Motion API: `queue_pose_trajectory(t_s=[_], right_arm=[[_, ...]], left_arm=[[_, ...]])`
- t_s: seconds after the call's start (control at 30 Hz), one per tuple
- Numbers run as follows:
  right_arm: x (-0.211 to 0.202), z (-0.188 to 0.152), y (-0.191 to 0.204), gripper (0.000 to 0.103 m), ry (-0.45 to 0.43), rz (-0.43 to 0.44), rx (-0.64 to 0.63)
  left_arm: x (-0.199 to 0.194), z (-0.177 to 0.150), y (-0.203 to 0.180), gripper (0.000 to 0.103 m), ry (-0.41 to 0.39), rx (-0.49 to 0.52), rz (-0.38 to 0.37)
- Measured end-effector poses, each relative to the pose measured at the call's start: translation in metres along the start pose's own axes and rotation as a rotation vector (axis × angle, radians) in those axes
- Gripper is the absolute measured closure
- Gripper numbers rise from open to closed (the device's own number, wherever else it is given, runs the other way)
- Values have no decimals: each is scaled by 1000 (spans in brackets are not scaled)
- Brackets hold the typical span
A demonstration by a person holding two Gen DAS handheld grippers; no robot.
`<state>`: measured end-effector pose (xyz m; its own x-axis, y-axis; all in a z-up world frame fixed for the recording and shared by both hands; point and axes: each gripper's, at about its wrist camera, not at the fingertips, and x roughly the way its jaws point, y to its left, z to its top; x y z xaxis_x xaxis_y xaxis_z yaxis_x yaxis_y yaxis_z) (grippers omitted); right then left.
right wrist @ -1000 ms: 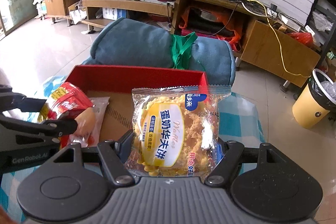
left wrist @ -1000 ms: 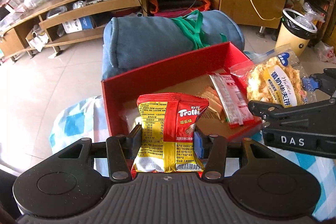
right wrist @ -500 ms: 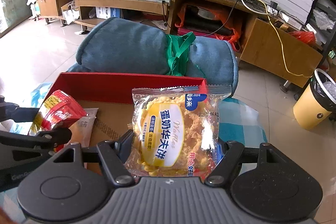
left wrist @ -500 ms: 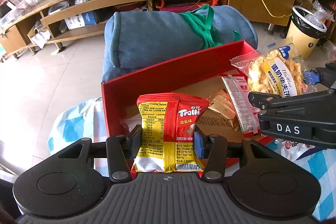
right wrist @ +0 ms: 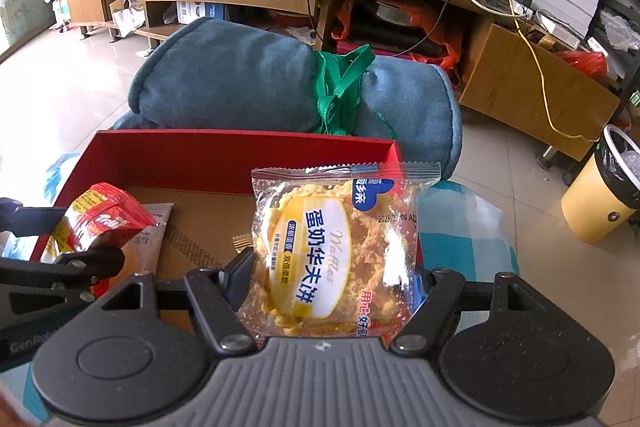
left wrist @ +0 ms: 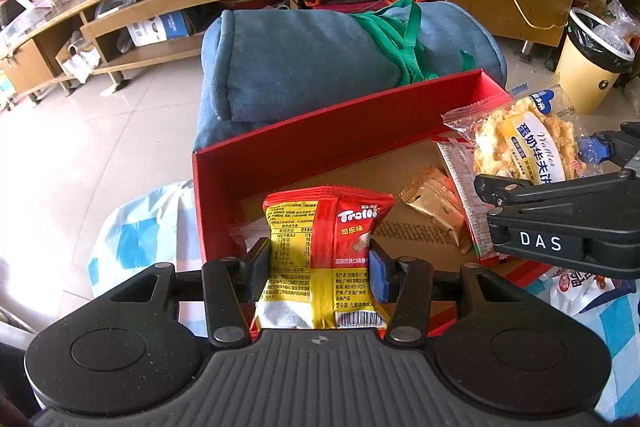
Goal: Organize snacks
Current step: 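Lower both bags into the red box and open both grippers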
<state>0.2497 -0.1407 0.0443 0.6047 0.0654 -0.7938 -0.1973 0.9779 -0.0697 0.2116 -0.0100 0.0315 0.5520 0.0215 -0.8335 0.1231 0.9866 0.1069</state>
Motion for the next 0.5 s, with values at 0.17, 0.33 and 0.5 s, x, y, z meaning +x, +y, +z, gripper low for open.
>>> queue_pose_trajectory(t_s=[0.17,0.33,0.5], right_arm=[[4,0,0,33,7,0,-3],[10,-1,3,33,18,0,-14],[16,0,4,33,26,-3,-17]], left_arm=[[2,2,-1,46,-1,-2,0],[4,4,-2,46,1,-4,2],[8,7,-4,46,-1,-1,11]])
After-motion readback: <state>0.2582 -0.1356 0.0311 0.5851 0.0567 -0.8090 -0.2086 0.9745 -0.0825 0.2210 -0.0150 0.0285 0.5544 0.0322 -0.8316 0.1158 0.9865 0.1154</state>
